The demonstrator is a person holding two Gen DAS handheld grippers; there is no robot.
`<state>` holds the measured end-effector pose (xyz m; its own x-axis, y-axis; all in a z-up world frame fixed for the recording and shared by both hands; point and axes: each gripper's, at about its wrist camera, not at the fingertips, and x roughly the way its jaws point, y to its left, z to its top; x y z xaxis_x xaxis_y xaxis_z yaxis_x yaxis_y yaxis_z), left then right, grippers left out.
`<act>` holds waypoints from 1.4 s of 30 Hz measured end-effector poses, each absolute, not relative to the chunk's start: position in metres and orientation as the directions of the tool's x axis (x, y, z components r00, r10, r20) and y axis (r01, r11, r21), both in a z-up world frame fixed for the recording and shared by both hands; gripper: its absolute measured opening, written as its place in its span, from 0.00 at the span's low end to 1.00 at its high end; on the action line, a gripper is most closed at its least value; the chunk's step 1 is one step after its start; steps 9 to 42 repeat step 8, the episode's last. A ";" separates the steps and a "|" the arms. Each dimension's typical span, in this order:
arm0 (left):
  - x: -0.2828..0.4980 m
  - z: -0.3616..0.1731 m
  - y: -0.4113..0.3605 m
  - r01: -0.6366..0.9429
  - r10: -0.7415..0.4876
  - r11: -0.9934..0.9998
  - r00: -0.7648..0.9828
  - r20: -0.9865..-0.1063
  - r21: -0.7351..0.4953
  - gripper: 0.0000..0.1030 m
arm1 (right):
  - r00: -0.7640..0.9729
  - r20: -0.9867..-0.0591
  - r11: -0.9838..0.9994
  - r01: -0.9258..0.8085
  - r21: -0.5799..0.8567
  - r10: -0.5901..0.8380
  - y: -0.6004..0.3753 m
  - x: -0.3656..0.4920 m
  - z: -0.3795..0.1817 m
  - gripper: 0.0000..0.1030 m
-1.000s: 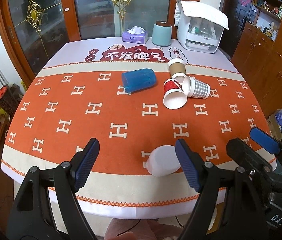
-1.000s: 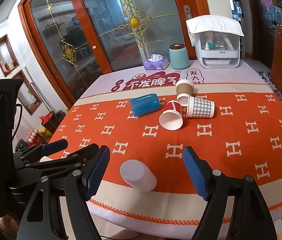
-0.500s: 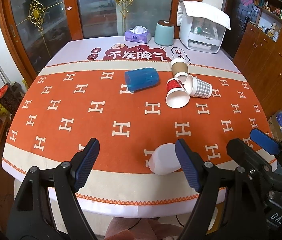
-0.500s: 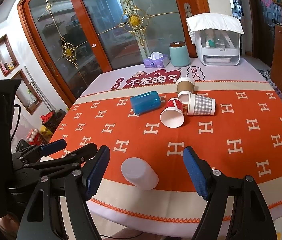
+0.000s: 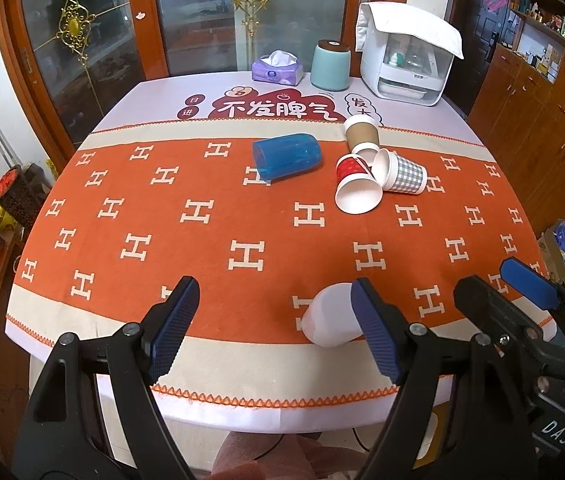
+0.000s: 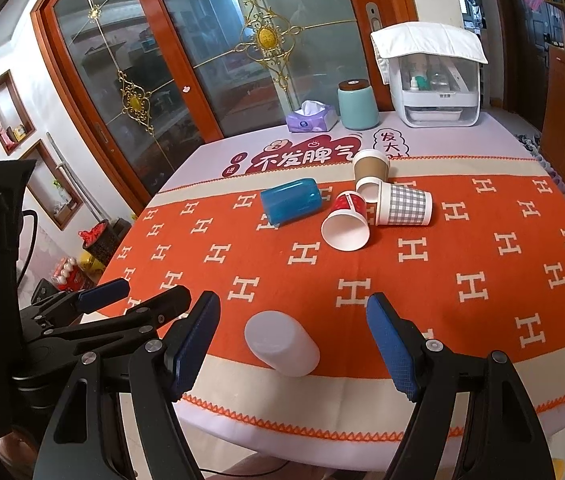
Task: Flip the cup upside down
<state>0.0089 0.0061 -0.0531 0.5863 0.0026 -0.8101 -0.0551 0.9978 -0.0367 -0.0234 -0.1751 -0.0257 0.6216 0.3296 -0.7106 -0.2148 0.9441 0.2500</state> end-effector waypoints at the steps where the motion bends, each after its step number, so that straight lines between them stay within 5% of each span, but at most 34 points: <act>1: 0.008 -0.053 0.007 -0.055 0.002 0.998 0.586 -0.810 -0.038 0.74 | 0.622 -0.710 0.944 -0.214 0.250 0.330 -0.174 -0.024 -0.027 0.74; 42: 0.008 -0.053 0.008 -0.055 0.002 0.998 0.585 -0.811 -0.037 0.74 | 0.621 -0.711 0.943 -0.215 0.252 0.331 -0.175 -0.023 -0.026 0.74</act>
